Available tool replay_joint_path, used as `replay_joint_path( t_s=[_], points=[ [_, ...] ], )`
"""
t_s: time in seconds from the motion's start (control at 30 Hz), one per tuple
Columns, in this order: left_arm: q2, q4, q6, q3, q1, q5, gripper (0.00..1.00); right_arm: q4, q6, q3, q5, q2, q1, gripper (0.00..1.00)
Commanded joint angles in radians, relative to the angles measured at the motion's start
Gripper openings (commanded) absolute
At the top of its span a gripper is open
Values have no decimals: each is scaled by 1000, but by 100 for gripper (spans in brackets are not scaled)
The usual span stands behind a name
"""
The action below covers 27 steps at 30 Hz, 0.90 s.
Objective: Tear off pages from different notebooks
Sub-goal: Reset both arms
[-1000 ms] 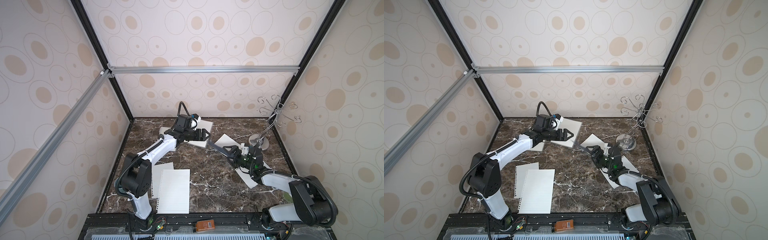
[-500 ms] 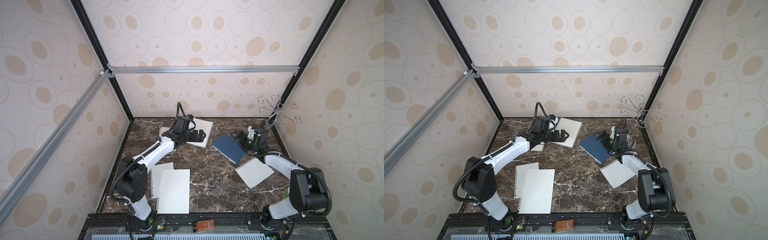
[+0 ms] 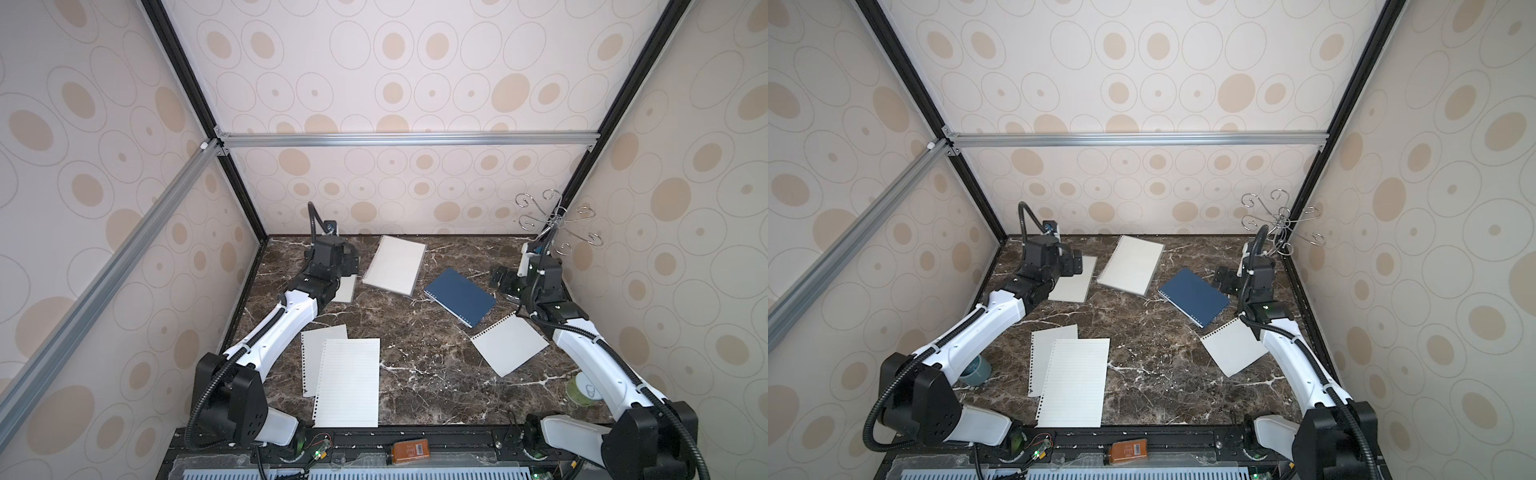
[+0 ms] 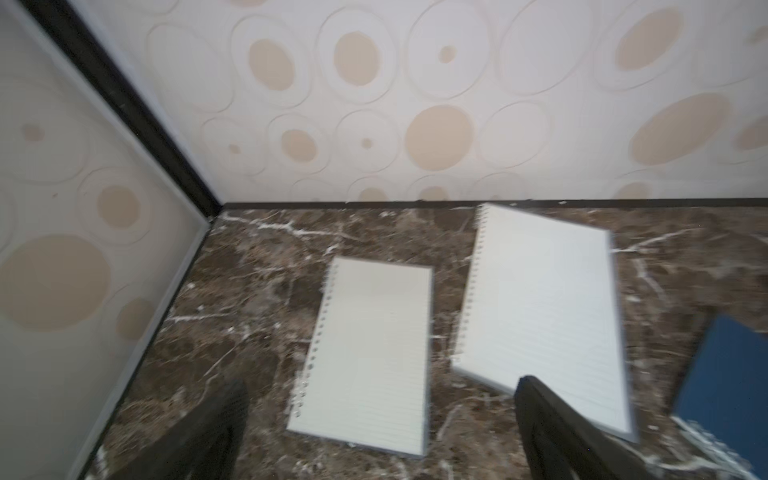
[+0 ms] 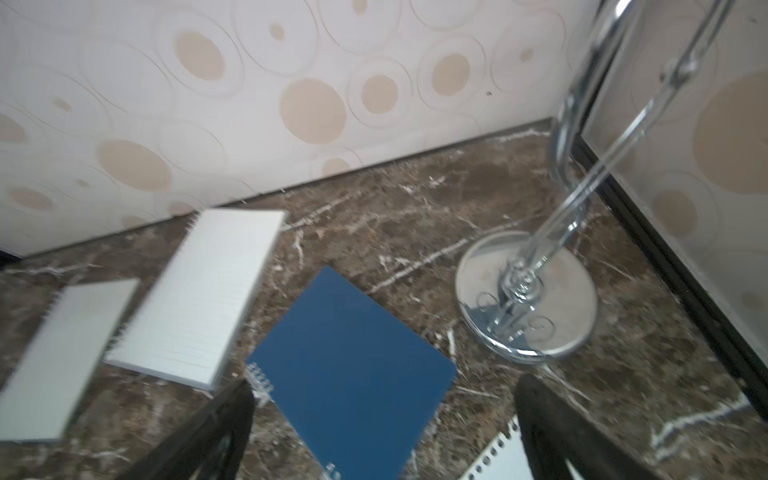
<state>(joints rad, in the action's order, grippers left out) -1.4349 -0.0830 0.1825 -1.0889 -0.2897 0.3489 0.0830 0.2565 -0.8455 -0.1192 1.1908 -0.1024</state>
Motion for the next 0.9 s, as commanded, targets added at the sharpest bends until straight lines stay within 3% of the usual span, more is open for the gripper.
replay_joint_path(
  t_s=[0.0,0.17,0.33,0.5,0.6,0.67,0.73,0.77,0.8,0.87],
  points=[
    [25,188,-102,170,97,8,100,-90,-113,51,-75,-6,38,99],
    [112,652,-148,527,192,-91,100,-268,-145,175,-1,4,79,99],
    [100,927,-120,692,226,-136,100,-426,-166,279,30,32,90,99],
    [15,1221,-163,825,252,-237,100,-669,-220,384,42,151,95,100],
    [-182,1672,-159,952,257,-231,100,-951,-233,496,94,268,100,100],
    [-110,1457,-178,908,263,-309,100,-1141,-255,522,145,385,100,100],
    [-152,1416,-178,855,270,-336,100,-880,-285,446,185,324,95,99],
    [-132,1360,-162,842,278,-320,100,-889,-291,432,201,354,95,100],
    [-150,1414,-160,851,280,-321,100,-969,-281,441,201,381,94,99],
    [-135,1381,-160,847,280,-322,100,-838,-279,412,184,339,93,99]
  ],
)
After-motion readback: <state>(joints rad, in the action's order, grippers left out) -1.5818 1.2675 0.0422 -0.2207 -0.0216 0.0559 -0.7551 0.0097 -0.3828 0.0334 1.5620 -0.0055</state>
